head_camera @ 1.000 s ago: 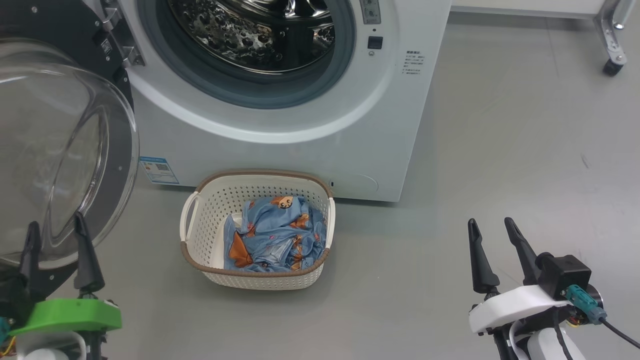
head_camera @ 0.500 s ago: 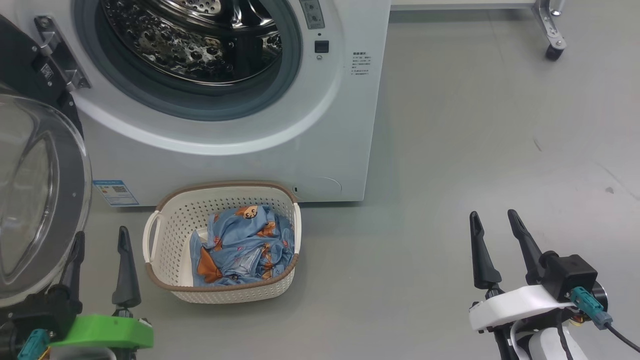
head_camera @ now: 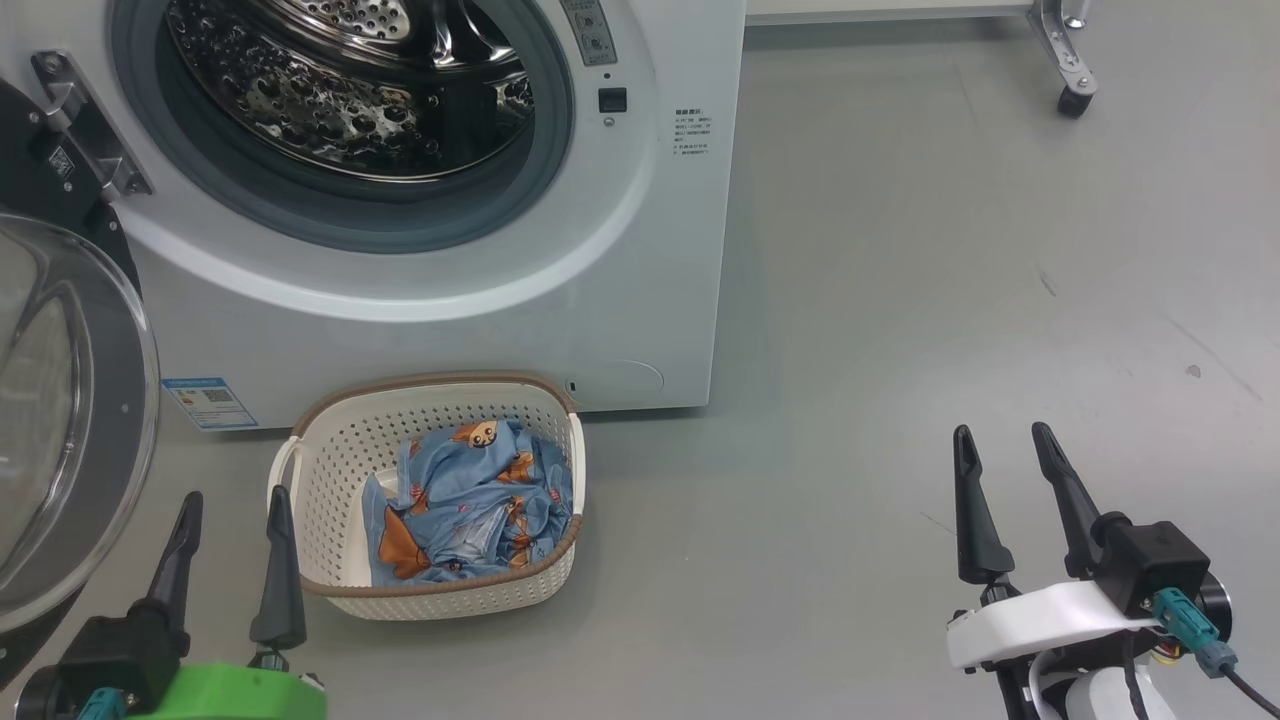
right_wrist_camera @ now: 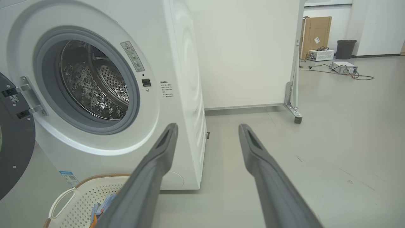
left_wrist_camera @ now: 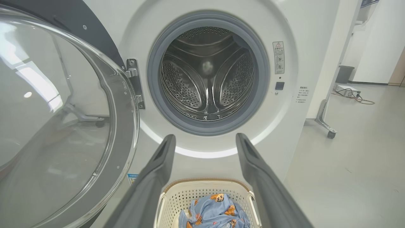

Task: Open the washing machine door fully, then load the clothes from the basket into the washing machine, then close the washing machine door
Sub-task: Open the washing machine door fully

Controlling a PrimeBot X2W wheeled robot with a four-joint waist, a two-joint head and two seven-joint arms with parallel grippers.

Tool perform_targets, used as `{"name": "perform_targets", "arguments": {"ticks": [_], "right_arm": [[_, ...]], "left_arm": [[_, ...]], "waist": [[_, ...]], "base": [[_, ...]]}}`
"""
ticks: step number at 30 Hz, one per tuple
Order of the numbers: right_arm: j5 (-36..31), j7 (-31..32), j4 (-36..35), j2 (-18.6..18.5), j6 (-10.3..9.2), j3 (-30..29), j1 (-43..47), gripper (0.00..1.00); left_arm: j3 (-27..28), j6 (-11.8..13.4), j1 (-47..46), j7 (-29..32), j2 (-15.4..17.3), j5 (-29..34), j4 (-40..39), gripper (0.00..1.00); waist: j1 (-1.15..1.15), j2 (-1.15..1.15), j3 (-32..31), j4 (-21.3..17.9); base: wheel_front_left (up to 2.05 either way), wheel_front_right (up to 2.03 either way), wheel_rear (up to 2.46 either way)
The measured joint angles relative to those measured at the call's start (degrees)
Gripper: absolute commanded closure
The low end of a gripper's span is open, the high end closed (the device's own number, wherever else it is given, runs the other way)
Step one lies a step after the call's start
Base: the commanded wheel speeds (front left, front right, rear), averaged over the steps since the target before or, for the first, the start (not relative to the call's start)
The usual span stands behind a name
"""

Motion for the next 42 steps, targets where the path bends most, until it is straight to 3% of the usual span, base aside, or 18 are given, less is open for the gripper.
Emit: {"name": "perform_targets", "arguments": {"ticks": [42], "right_arm": [[-0.2, 0.0, 0.5, 0.2, 0.32, -0.2, 4.7, 0.0]], "left_arm": [[-1.3, 0.0, 3.3, 0.0, 0.8, 0.0, -1.7, 0.0]], "waist": [[0.0, 0.0, -4.1, 1.8]], "base": [[0.0, 0.0, 0.0]]}}
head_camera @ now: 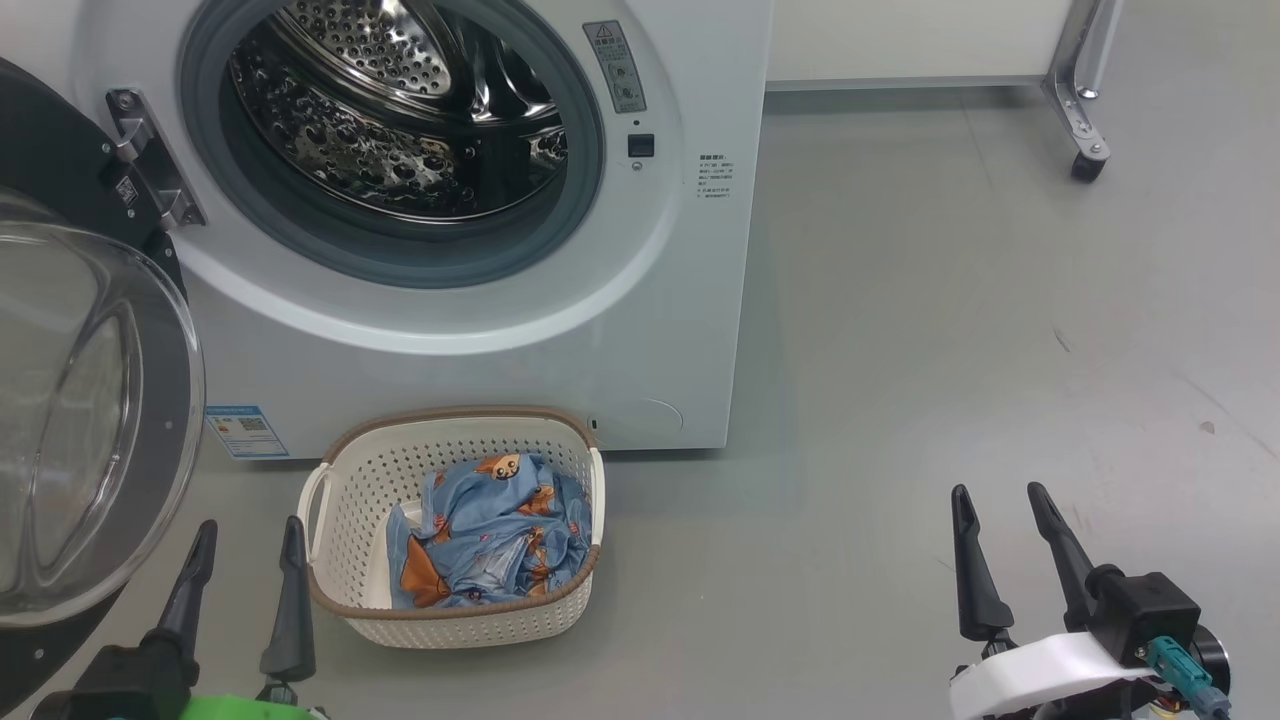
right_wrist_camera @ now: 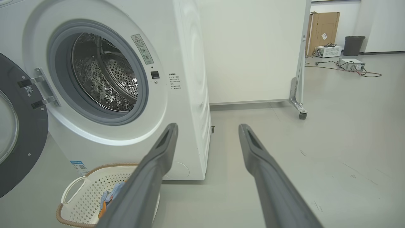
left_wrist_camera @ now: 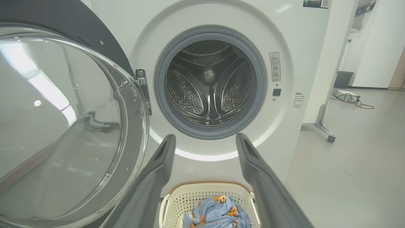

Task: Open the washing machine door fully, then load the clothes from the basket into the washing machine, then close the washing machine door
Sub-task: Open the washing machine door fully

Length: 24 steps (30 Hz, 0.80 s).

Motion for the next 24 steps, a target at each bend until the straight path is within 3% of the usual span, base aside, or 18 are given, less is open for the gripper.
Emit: {"name": "perform_targets", "arguments": {"ticks": [24], "right_arm": [[0.6, 0.0, 0.0, 0.0, 0.07, -0.1, 0.0, 0.0]], "left_arm": [[-0.1, 0.0, 0.1, 0.0, 0.0, 0.0, -0.3, 0.0]], "waist": [[0.0, 0.0, 0.2, 0.5]], "base": [[0.0, 0.0, 0.0]]}}
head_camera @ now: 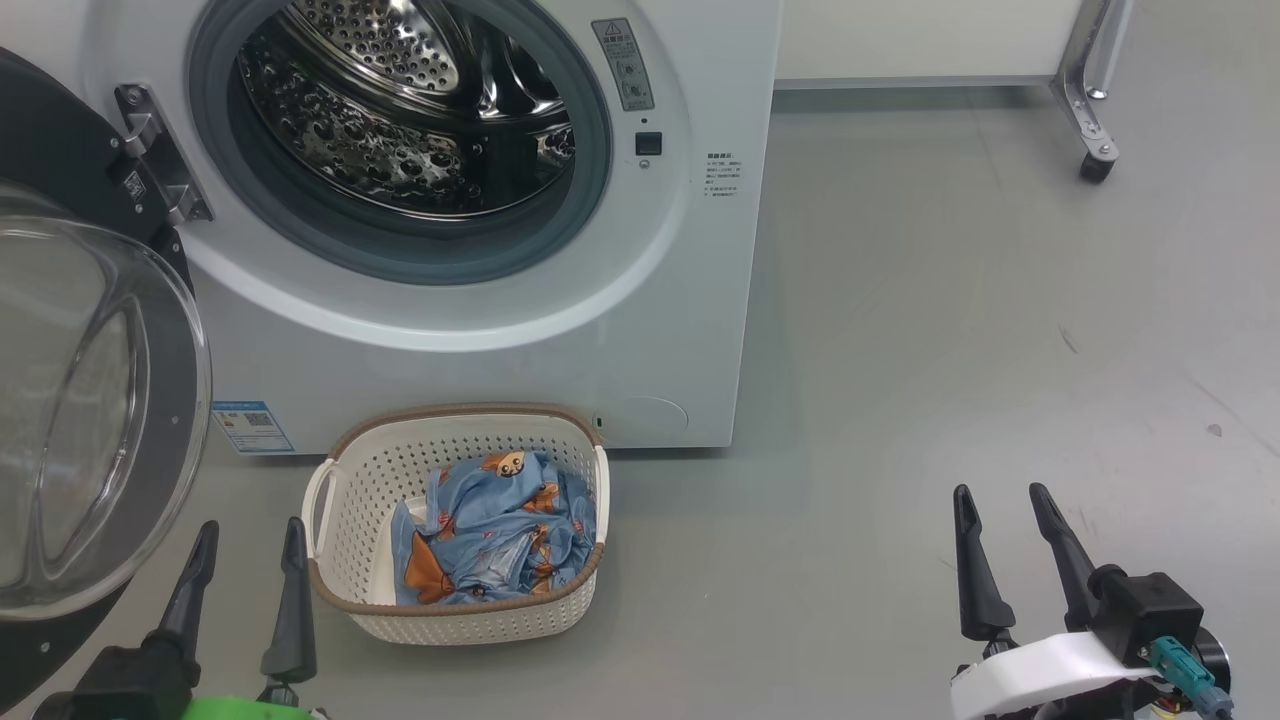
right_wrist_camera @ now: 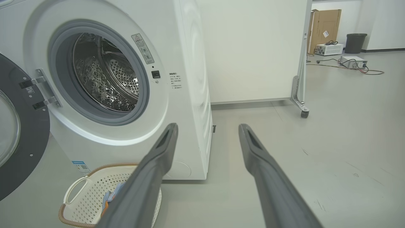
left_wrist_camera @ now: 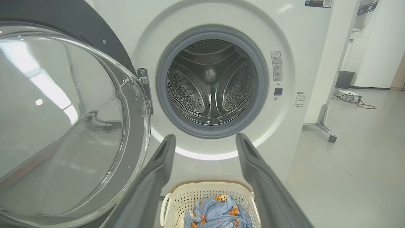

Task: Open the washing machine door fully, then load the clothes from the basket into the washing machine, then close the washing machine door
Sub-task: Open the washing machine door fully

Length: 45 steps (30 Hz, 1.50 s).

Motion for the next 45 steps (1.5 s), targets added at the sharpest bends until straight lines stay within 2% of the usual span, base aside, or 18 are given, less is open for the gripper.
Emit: {"name": "perform_targets", "arguments": {"ticks": [29, 45], "right_arm": [[0.1, 0.0, 0.5, 0.1, -0.01, -0.3, 0.0, 0.0], [-1.5, 0.0, 0.5, 0.0, -0.66, -0.5, 0.0, 0.0]], "left_arm": [[-0.1, 0.0, 0.0, 0.0, 0.0, -0.6, 0.4, 0.0], [0.0, 0.0, 0.1, 0.0, -0.1, -0.6, 0.4, 0.0]], "waist": [[0.0, 0.0, 0.1, 0.5], [0.0, 0.0, 0.3, 0.5]], "base": [[0.0, 0.0, 0.0], [0.0, 0.0, 0.0]]}}
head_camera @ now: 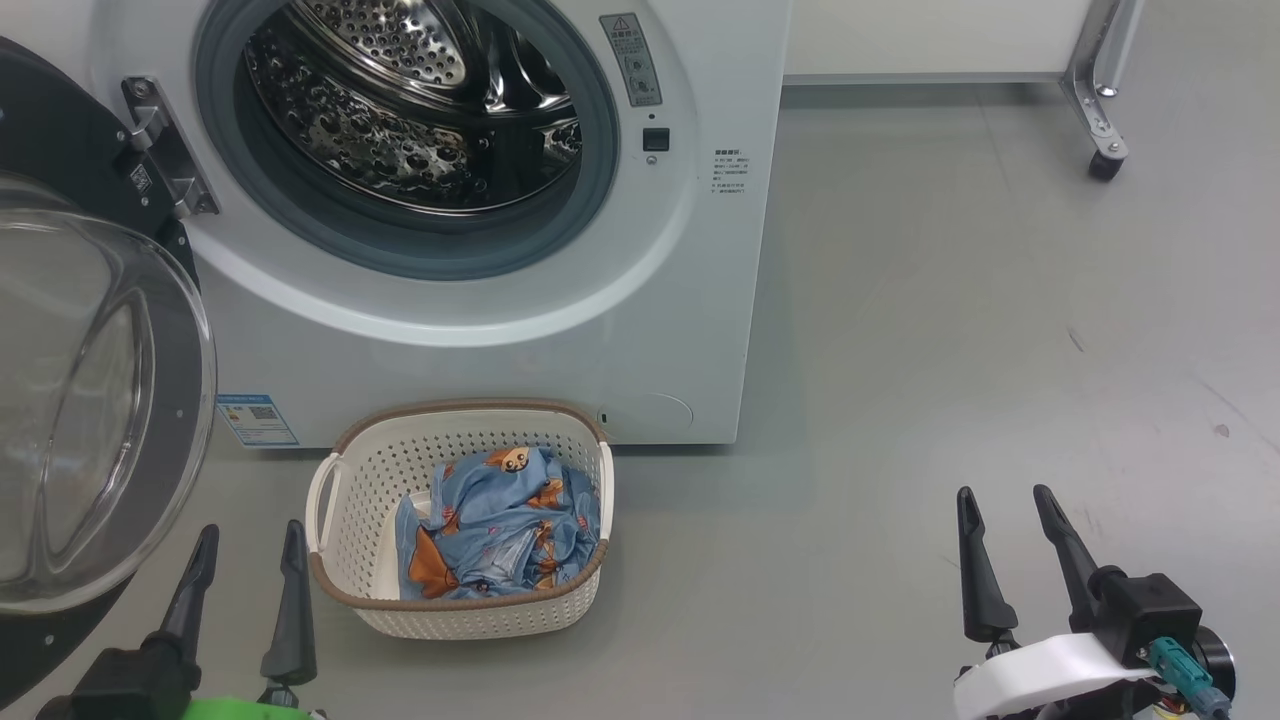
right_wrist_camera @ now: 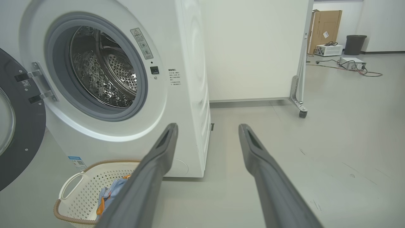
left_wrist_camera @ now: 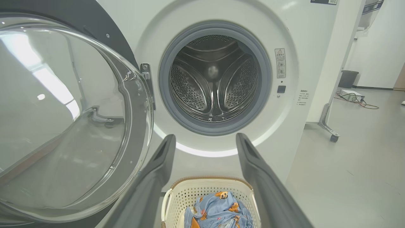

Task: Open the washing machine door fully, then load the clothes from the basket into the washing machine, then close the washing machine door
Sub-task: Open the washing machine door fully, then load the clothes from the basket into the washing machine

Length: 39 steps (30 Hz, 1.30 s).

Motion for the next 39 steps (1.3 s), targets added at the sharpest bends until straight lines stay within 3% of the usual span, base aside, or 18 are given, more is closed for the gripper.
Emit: {"name": "perform_targets", "arguments": {"ticks": [21, 39], "right_arm": [[0.1, 0.0, 0.0, 0.0, 0.01, 0.0, 0.0, 0.0], [0.2, 0.0, 0.2, 0.1, 0.08, 0.0, 0.0, 0.0]], "left_arm": [[0.3, 0.0, 0.0, 0.0, 0.0, 0.0, 0.3, 0.0], [1.0, 0.0, 0.0, 0.0, -0.1, -1.3, 0.0, 0.0]], "waist": [[0.0, 0.0, 0.1, 0.0], [0.0, 0.0, 0.1, 0.1]], "base": [[0.11, -0.11, 0.0], [0.73, -0.71, -0.03]]}}
